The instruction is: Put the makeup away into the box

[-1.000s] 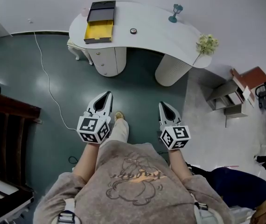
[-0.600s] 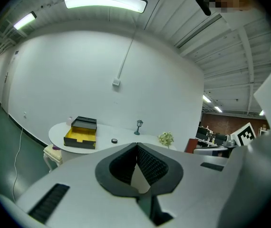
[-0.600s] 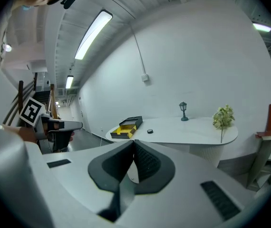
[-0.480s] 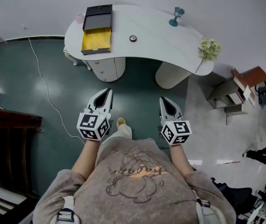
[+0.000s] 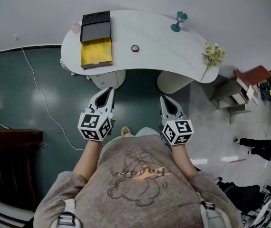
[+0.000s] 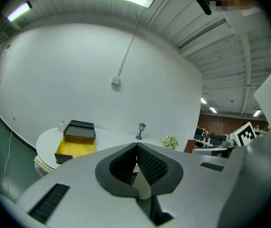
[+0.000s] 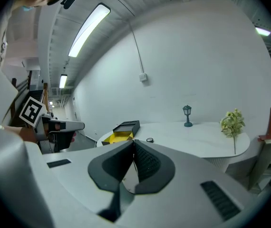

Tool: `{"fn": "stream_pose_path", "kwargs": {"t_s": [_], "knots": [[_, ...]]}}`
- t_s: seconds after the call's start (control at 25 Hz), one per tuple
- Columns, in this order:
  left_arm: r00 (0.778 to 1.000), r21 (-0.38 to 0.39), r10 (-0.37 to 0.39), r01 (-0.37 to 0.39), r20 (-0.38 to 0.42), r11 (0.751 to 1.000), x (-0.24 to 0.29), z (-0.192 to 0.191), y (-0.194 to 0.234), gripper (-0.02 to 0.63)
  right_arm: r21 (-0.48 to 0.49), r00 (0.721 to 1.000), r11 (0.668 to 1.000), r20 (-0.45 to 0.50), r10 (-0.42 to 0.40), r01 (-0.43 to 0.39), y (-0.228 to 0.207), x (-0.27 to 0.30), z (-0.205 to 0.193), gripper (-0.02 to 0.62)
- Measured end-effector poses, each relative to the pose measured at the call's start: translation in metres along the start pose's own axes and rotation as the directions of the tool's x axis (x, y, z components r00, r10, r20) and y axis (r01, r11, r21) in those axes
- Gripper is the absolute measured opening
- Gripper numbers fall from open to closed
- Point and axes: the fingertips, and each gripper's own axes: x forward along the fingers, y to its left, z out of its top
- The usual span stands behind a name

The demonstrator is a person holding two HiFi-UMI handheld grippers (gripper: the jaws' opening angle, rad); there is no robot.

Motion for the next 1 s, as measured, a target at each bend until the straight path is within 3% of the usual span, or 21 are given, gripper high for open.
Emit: {"fn": "stream_pose_path", "kwargs": {"t_s": [0.44,1.0], "knots": [[0.999,-0.025,-0.032,0.033,0.005,0.999,0.044,0.009,0.023,0.021,-0.012,0.999,0.999,0.002,-0.035,0.035,-0.015,0.040,0.017,0.003],[1.000,-0.039,0.017,-0.017,-0.006,0.999,0.120,0.030,0.061,0.021,-0.018,1.000,1.000,-0.009,0.019,-0.019,-0.060,0.129,0.044,0.003]]}}
